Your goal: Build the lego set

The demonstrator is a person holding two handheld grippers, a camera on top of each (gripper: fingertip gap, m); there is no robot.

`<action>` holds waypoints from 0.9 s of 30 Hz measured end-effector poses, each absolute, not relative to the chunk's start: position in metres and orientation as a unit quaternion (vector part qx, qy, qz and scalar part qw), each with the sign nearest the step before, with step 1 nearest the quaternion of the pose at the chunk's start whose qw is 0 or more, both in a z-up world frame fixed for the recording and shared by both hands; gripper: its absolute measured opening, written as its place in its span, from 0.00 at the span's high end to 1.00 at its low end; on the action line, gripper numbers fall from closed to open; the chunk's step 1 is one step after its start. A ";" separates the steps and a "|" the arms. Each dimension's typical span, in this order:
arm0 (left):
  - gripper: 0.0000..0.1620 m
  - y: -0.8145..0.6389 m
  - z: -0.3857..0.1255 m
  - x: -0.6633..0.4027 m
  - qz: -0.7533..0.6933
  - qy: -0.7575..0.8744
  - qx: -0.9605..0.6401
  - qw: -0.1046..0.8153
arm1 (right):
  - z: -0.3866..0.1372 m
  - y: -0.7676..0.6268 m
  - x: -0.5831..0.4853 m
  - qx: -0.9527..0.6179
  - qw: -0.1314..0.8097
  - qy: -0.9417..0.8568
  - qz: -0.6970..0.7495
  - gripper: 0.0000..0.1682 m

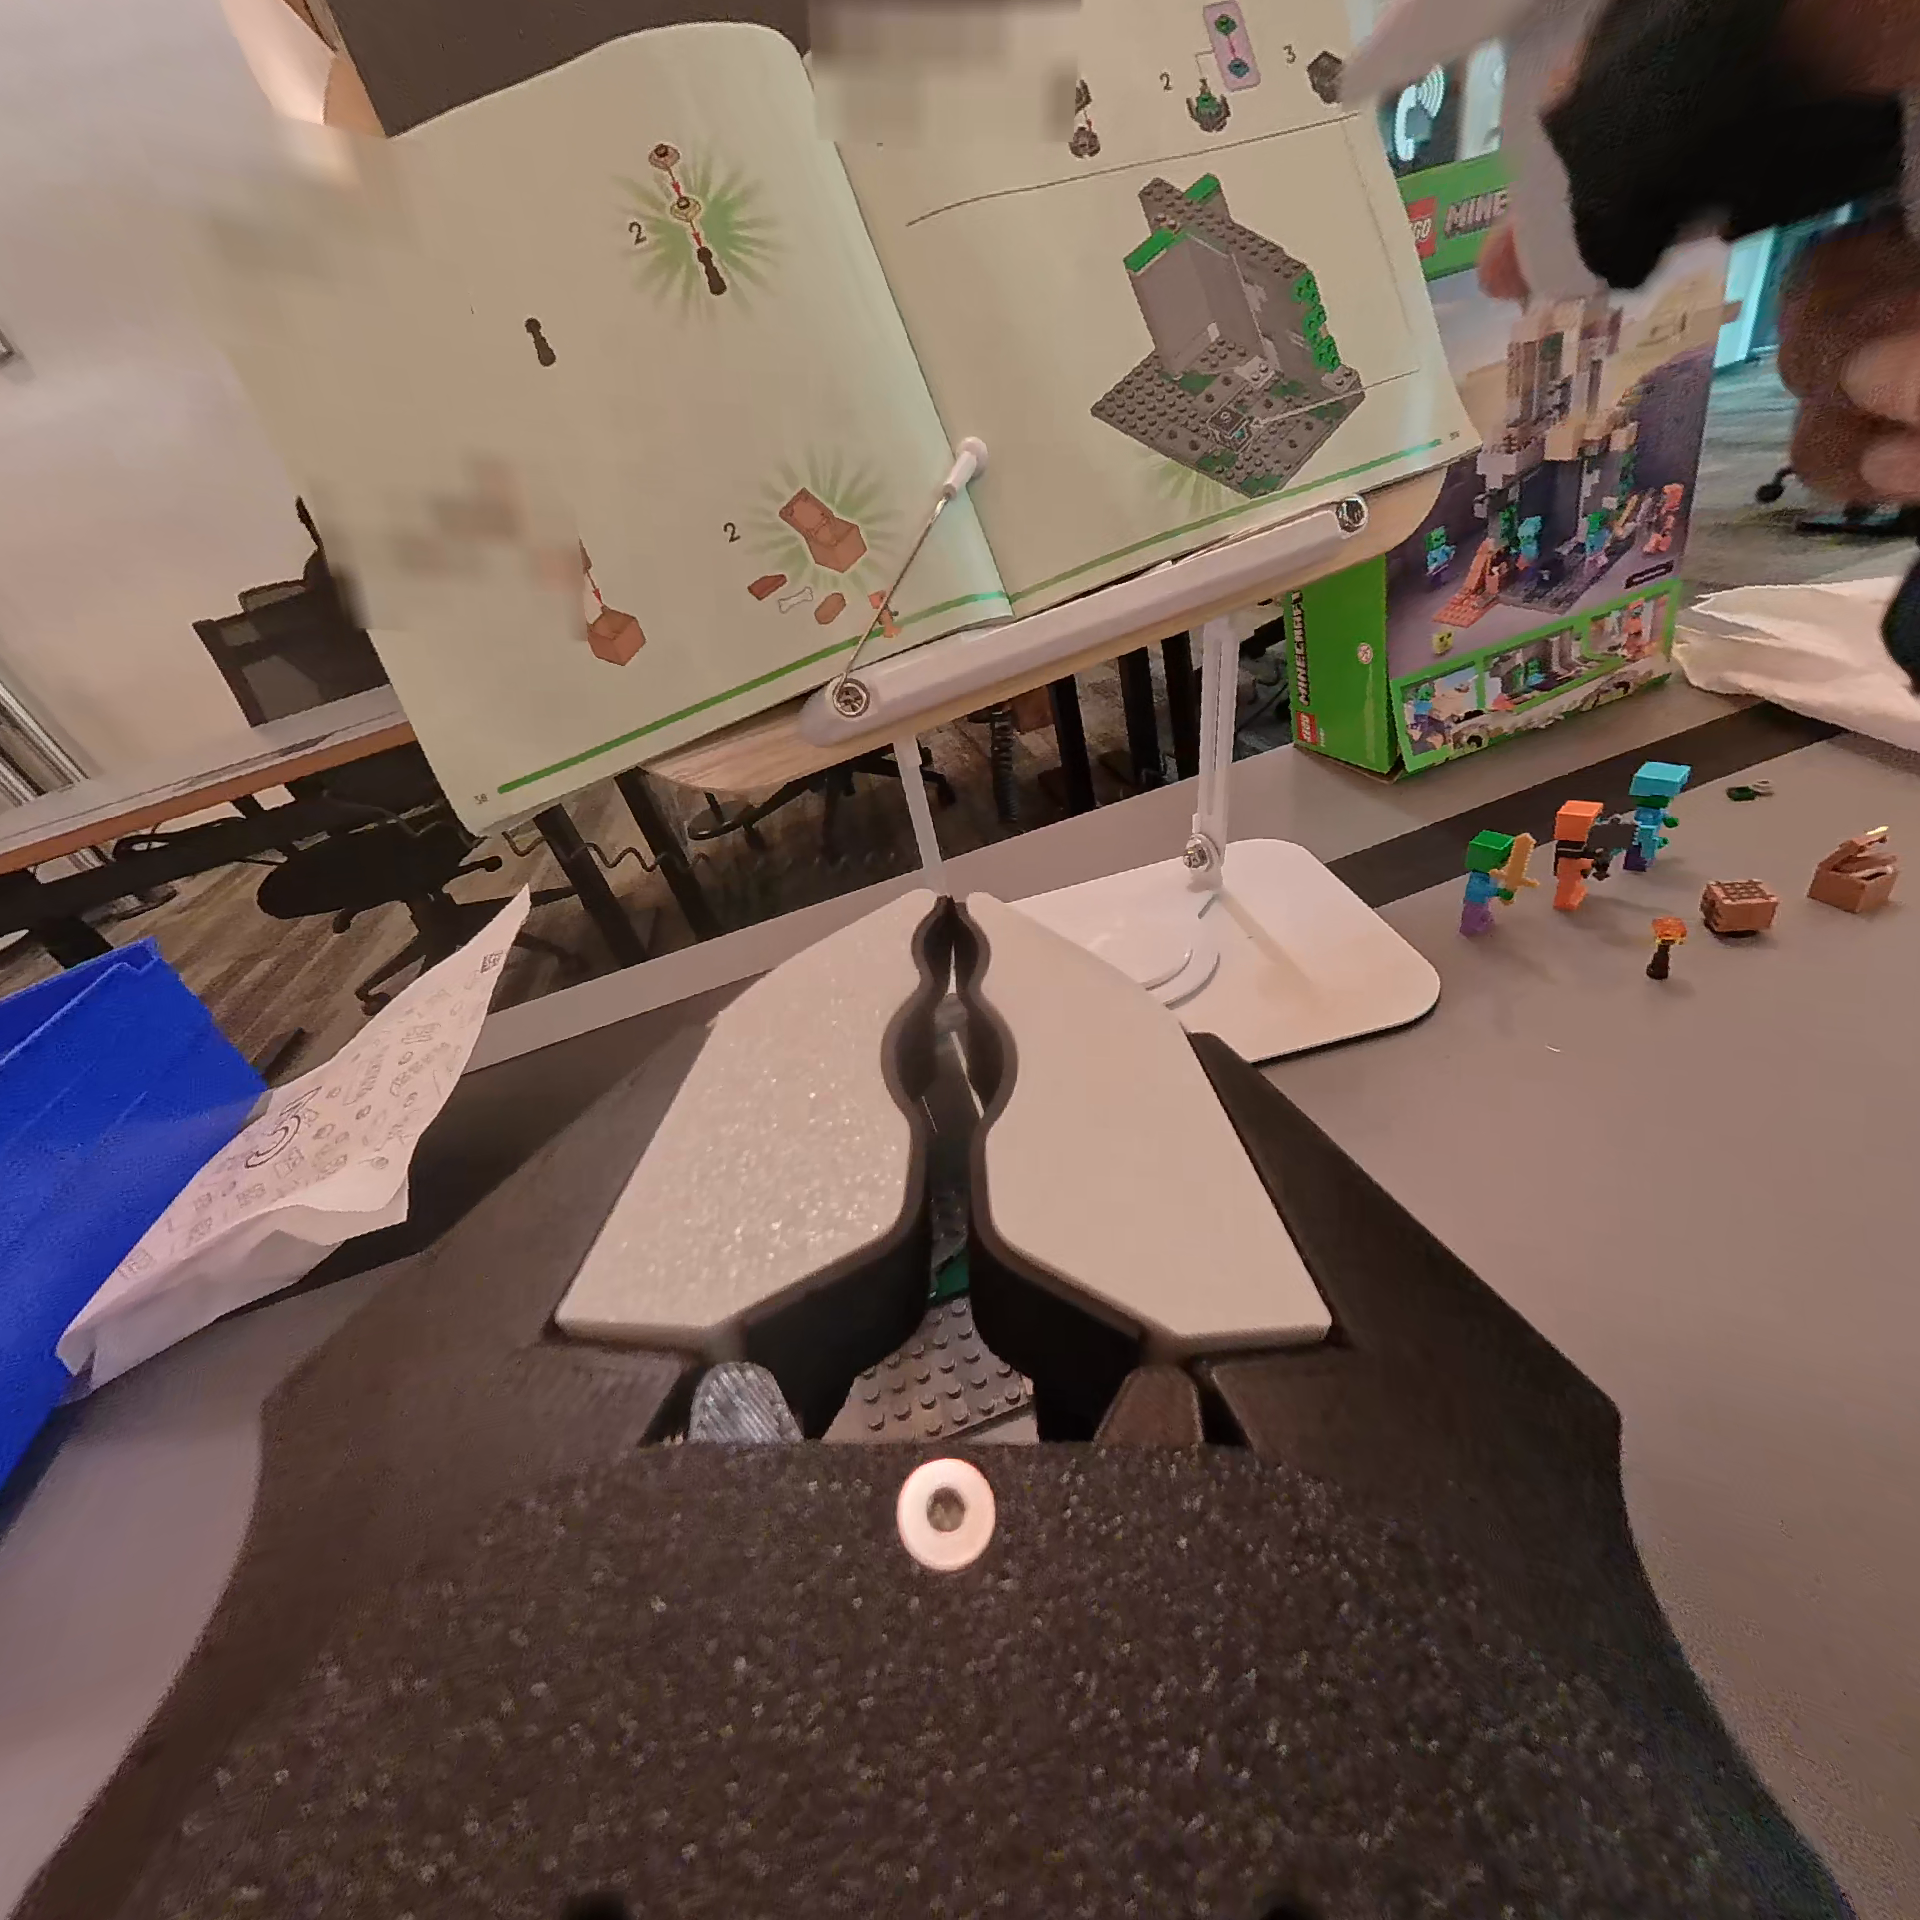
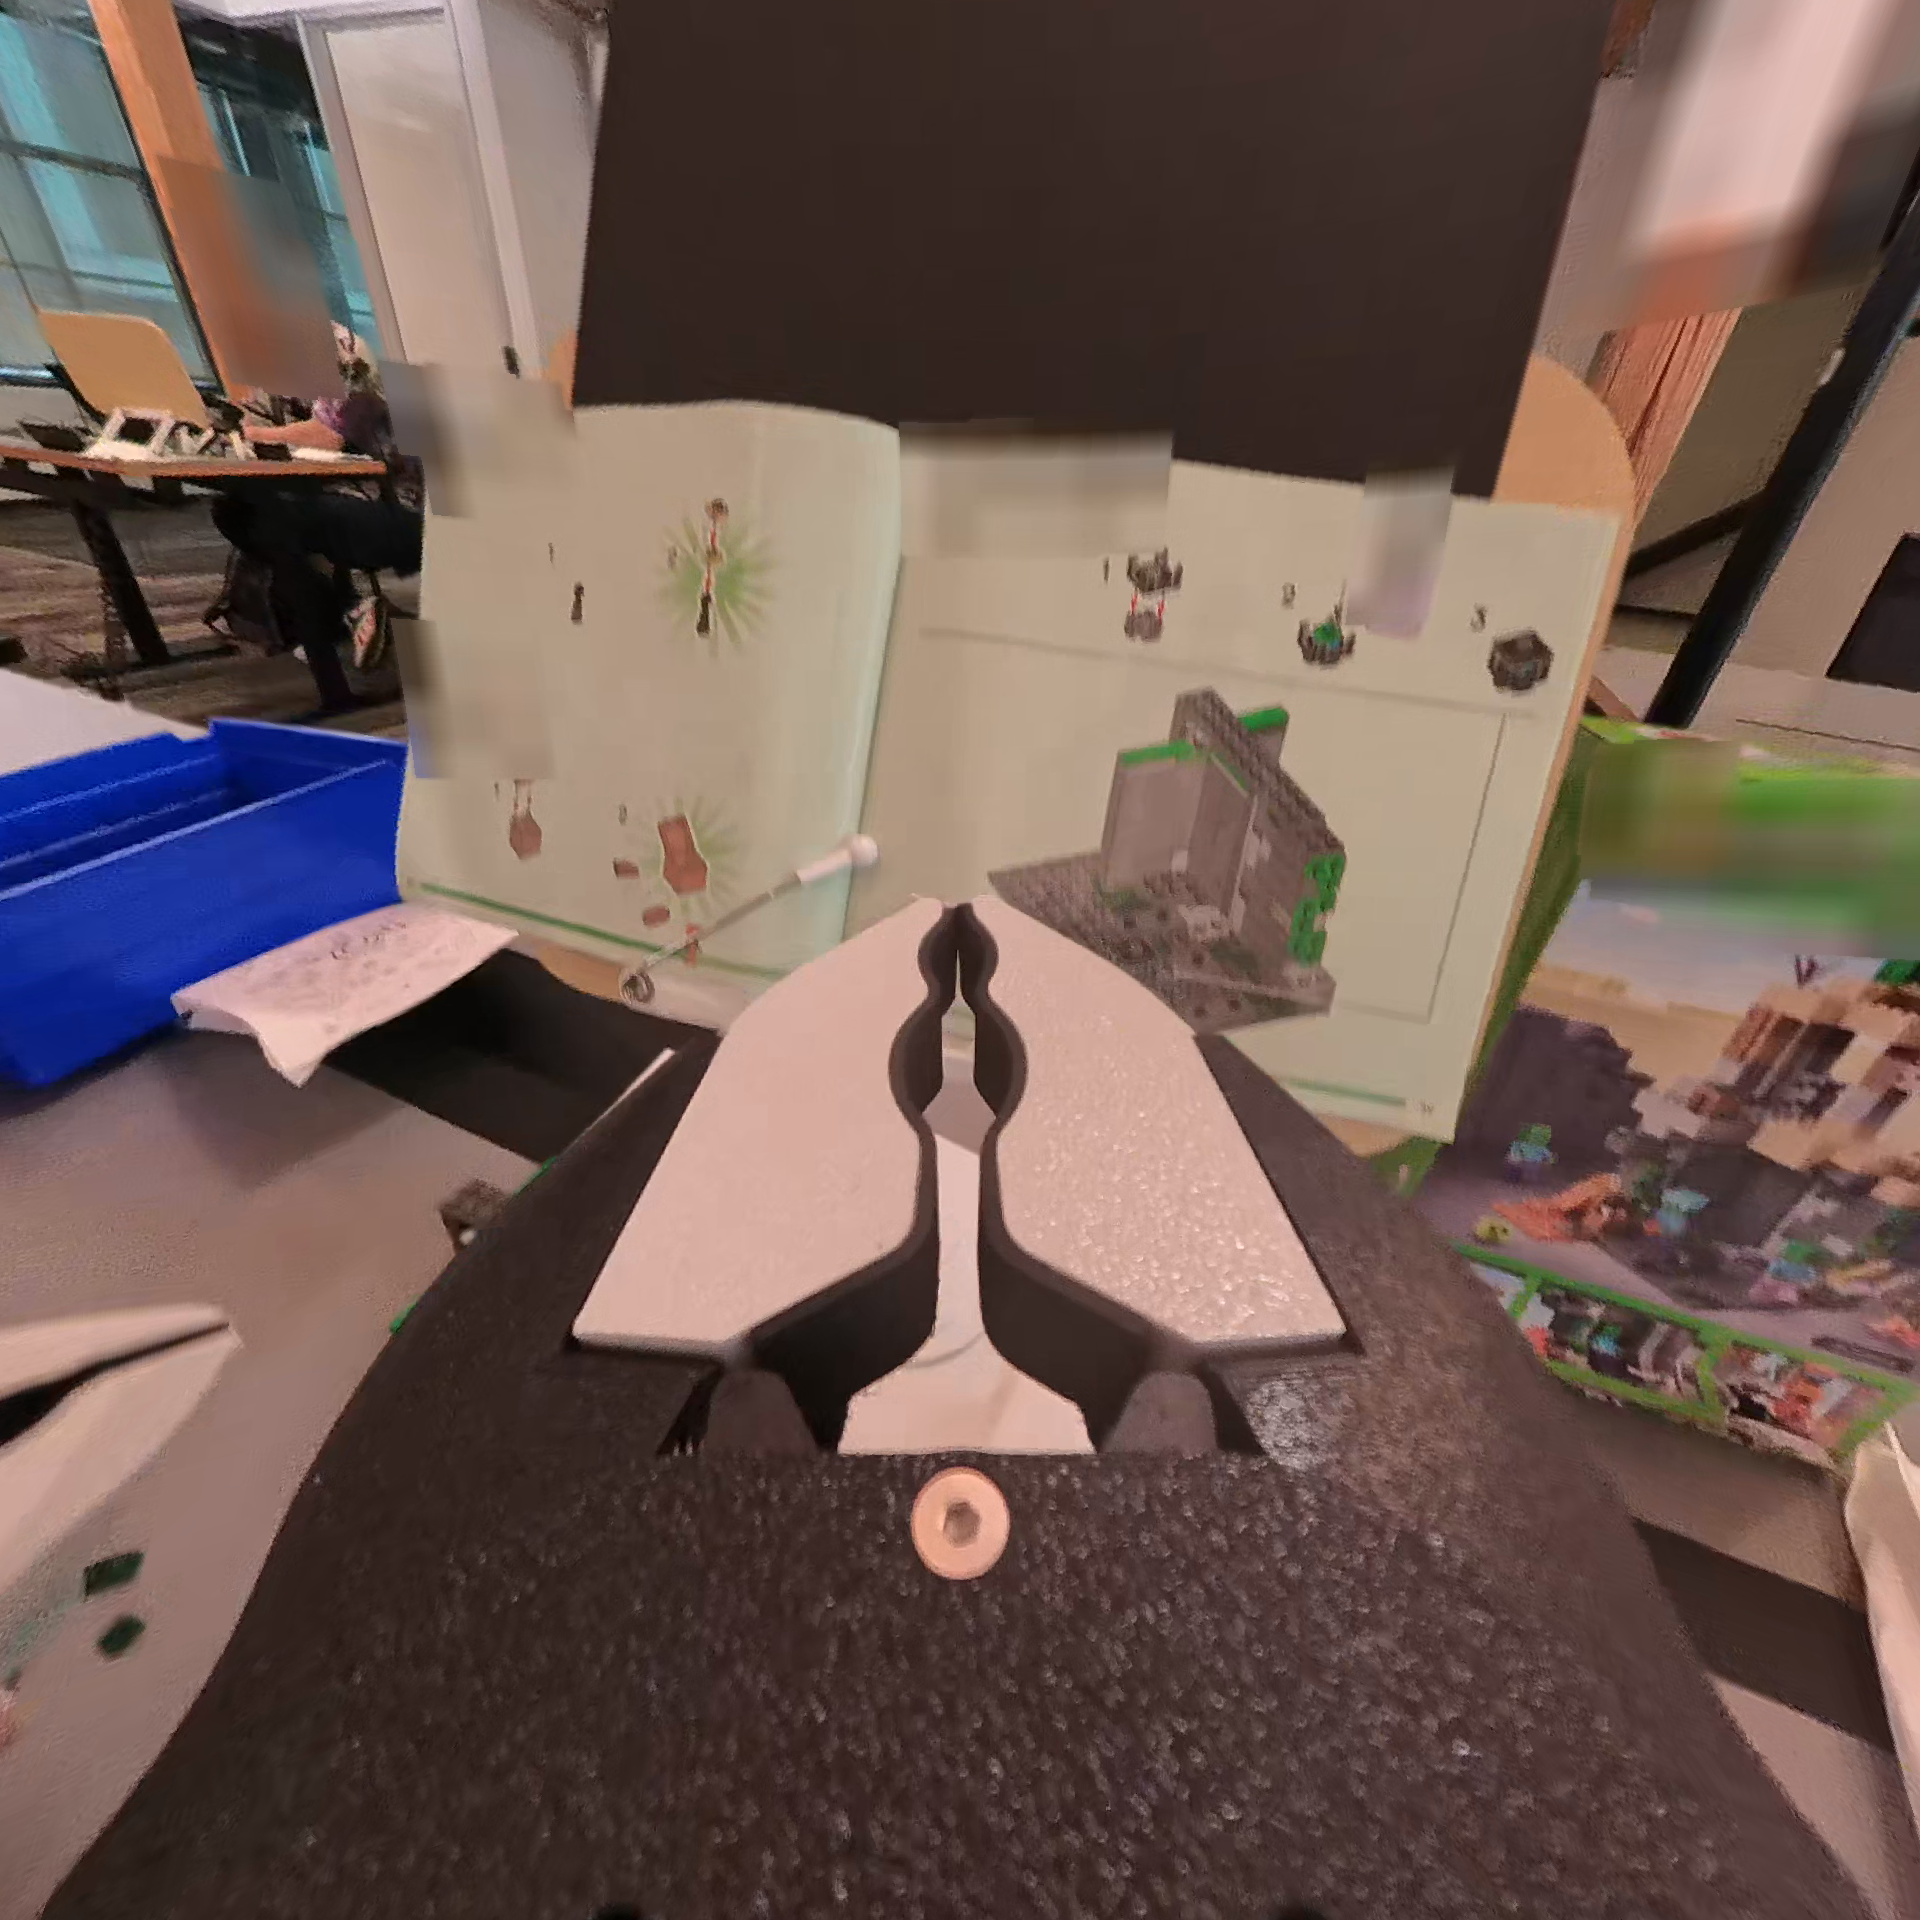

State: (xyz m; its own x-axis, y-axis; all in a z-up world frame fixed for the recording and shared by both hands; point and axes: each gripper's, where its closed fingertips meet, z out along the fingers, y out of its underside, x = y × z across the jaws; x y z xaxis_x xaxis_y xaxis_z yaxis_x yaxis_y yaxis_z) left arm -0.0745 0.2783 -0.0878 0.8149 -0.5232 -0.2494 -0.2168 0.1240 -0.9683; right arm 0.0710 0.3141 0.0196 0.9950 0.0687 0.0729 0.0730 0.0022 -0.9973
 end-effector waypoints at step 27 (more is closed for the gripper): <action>1.00 0.278 -0.097 -0.079 -0.097 0.295 -0.656 0.688 | 0.020 0.331 0.074 -0.714 0.700 0.006 -0.036 1.00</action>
